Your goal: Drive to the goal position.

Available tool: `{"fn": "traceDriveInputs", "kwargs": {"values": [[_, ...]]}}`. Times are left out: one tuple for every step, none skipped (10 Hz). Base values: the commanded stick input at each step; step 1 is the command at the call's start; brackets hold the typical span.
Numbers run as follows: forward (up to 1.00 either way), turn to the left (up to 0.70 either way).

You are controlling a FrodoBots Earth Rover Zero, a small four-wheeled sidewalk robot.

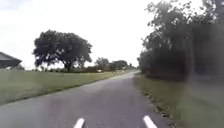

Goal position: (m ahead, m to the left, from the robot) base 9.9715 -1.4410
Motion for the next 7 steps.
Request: {"fn": "traceDriveInputs", "kwargs": {"values": [[0.69, 0.03], [0.69, 0.03], [0.69, 0.03], [0.69, 0.03], [0.69, 0.03], [0.69, 0.03], [0.69, 0.03]]}}
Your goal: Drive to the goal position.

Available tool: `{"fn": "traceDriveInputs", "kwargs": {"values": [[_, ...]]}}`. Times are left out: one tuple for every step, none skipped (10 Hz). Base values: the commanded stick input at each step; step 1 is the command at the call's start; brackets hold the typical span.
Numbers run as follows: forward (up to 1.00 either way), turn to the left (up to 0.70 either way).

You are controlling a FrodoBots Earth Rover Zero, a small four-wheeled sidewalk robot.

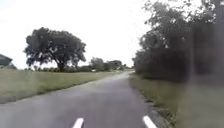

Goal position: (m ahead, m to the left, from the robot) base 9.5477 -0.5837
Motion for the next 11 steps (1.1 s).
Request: {"fn": "traceDriveInputs", "kwargs": {"values": [[0.69, 0.03], [0.69, 0.03], [0.69, 0.03], [0.69, 0.03], [0.69, 0.03], [0.69, 0.03], [0.69, 0.03], [0.69, 0.03], [0.69, 0.03], [0.69, 0.03], [0.69, 0.03]]}}
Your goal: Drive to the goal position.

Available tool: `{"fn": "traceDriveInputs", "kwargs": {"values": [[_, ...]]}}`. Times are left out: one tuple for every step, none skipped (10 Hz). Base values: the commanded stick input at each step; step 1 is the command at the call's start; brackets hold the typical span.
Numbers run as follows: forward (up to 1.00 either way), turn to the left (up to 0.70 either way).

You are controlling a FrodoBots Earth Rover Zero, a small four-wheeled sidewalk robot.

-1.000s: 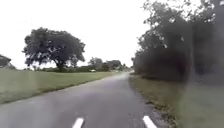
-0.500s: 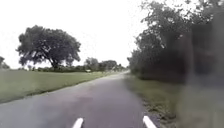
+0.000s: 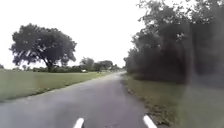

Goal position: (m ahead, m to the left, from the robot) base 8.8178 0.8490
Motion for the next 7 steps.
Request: {"fn": "traceDriveInputs", "kwargs": {"values": [[0.69, 0.03], [0.69, 0.03], [0.69, 0.03], [0.69, 0.03], [0.69, 0.03], [0.69, 0.29], [0.69, 0.34]]}}
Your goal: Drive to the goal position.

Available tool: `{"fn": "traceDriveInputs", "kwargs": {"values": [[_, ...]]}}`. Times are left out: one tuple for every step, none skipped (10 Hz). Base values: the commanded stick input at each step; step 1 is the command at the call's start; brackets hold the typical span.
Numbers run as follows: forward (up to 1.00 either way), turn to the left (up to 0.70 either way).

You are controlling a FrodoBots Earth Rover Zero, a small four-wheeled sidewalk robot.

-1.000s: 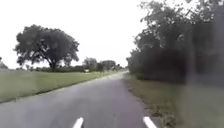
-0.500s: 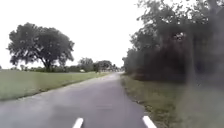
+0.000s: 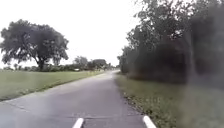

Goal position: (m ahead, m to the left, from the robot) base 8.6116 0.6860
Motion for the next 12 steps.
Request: {"fn": "traceDriveInputs", "kwargs": {"values": [[0.69, 0.34], [0.69, 0.34], [0.69, 0.33], [0.69, 0.28], [0.69, 0.23], [0.69, 0.19], [0.69, 0.14], [0.69, 0.09], [0.69, 0.05], [0.69, 0.03], [0.69, 0.03], [0.69, 0.03]]}}
